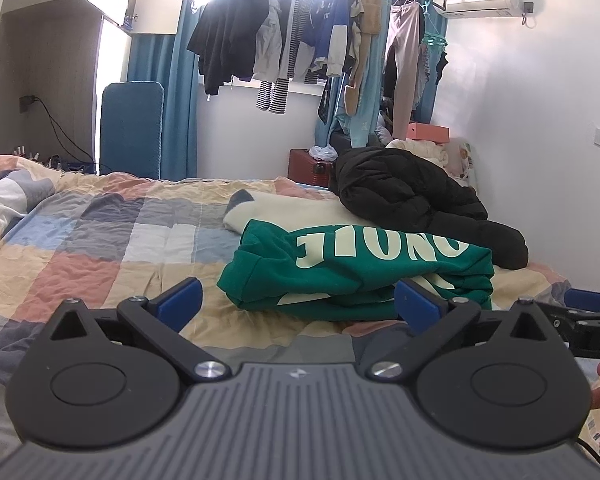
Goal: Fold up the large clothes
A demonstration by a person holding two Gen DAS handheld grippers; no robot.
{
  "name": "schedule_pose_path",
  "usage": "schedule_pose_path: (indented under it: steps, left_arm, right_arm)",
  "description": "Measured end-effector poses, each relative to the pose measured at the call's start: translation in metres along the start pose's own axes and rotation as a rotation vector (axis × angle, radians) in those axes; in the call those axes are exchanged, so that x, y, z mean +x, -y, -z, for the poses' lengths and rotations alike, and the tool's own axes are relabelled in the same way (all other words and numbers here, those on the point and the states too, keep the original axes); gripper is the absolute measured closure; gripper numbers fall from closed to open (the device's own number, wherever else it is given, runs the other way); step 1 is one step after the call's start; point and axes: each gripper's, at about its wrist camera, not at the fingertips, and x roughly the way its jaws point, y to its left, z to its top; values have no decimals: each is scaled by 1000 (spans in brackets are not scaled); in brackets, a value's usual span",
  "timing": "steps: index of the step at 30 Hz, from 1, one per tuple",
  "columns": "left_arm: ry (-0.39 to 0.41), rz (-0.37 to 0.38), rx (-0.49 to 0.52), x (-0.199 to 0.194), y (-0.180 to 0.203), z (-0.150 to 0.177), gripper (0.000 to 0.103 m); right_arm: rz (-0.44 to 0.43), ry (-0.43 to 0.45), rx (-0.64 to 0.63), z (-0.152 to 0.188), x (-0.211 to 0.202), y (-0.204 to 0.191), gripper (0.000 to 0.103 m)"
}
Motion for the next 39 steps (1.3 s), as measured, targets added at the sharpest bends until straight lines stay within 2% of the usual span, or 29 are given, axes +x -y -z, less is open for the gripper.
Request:
schedule_pose_path:
  steps: [39]
  left_arm:
    - [-3, 5, -2, -9, 1, -7, 0]
  right_arm:
    - [10, -9, 0, 2, 0, 0, 0]
